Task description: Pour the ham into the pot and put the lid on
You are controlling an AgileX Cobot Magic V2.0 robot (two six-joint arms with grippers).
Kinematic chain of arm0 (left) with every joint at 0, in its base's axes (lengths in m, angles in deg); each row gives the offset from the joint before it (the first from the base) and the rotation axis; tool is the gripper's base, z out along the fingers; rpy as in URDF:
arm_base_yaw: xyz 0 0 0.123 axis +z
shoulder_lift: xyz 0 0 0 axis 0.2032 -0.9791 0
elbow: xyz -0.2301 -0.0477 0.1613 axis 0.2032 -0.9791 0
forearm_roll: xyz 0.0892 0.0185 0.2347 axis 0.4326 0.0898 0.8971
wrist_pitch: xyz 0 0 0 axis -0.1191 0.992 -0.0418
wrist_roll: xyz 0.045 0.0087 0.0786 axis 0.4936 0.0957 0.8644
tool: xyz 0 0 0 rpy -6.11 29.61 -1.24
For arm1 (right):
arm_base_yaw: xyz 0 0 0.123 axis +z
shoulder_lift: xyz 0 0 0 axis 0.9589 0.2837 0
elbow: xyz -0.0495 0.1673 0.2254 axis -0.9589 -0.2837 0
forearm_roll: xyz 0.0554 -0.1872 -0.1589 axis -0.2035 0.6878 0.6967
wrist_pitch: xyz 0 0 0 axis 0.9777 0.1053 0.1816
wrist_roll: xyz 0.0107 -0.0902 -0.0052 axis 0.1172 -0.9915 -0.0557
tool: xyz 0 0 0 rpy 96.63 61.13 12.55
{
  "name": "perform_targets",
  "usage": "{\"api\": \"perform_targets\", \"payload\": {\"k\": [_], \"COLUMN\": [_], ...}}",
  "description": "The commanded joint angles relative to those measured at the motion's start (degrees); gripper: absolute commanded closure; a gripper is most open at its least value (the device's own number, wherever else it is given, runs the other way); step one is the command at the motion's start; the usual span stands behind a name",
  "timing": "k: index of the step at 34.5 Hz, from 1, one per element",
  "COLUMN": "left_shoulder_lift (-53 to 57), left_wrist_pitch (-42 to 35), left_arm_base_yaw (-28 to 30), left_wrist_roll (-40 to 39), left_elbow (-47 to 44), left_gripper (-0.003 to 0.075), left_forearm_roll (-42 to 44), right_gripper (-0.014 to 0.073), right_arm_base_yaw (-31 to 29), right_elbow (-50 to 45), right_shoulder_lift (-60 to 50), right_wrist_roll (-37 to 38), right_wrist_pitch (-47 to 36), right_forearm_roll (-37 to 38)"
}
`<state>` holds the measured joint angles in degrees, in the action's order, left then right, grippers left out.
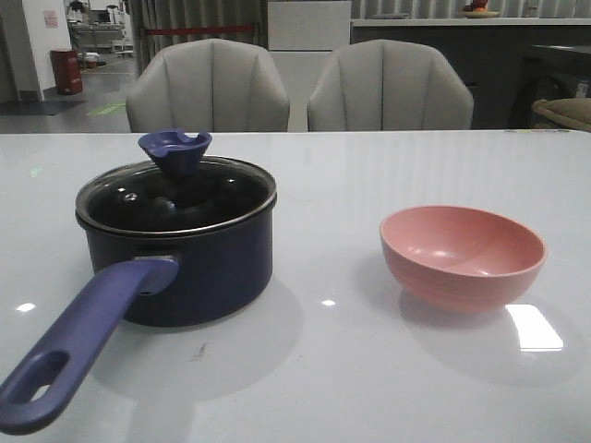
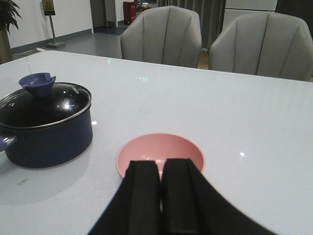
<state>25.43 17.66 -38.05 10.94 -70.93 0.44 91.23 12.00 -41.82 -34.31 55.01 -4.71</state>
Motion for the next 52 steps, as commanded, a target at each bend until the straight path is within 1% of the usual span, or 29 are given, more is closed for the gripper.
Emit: {"api": "perform_targets", "payload": {"k": [1,6,8,10,13,17,21,23,27,31,52], "left_shoulder_lift": [-0.6,-0.6,-0.6,-0.6,-0.4,1.4,2.6,2.6,2.6,2.6,2.6], "left_wrist_pitch": [-4.8,-4.9,-6.0,-8.4,-13.1,-19.4,-23.7,-24.2,-23.1,-23.2,-23.1], "left_arm_base_yaw": [-0.3,-0.3,-0.1,1.3,5.6,13.6,19.5,22.3,25.1,25.4,25.4], "left_wrist_roll": [0.1,0.1,0.1,0.1,0.1,0.0,-5.1,-7.6,-10.6,-10.6,-10.6], "left_elbow": [1.5,1.4,0.0,-1.5,-4.8,-10.3,-14.2,-15.5,-16.0,-16.0,-16.0], "left_gripper": [0.0607,0.0607,0.0607,0.0607,0.0607,0.0607,0.0607,0.0607,0.0607,0.0607,0.0607], "left_forearm_roll": [-0.8,-0.8,-0.4,1.2,1.5,1.7,2.3,2.3,2.4,3.7,3.7], "right_gripper": [0.0431,0.0431,0.0431,0.0431,0.0431,0.0431,0.0431,0.0431,0.0431,0.0431,0.0431], "right_arm_base_yaw": [0.1,0.1,0.1,0.1,0.1,0.1,0.1,0.1,0.1,0.0,0.0], "right_elbow": [1.5,1.5,1.5,1.5,1.5,1.5,1.5,1.5,1.5,1.5,1.5], "right_shoulder_lift": [0.6,0.6,0.6,0.6,0.6,0.6,0.6,0.6,0.6,0.6,0.6], "right_wrist_roll": [-0.5,-0.5,-0.5,-0.5,-0.5,-0.5,-0.5,-0.5,-0.5,-0.5,-0.5], "right_wrist_pitch": [-4.2,-4.2,-4.2,-4.2,-4.2,-4.2,-4.1,-4.0,-3.9,-3.9,-3.9], "right_forearm_roll": [-0.3,-0.3,-0.3,-0.3,-0.3,-0.3,-0.3,-0.3,-0.3,-0.3,-0.3]}}
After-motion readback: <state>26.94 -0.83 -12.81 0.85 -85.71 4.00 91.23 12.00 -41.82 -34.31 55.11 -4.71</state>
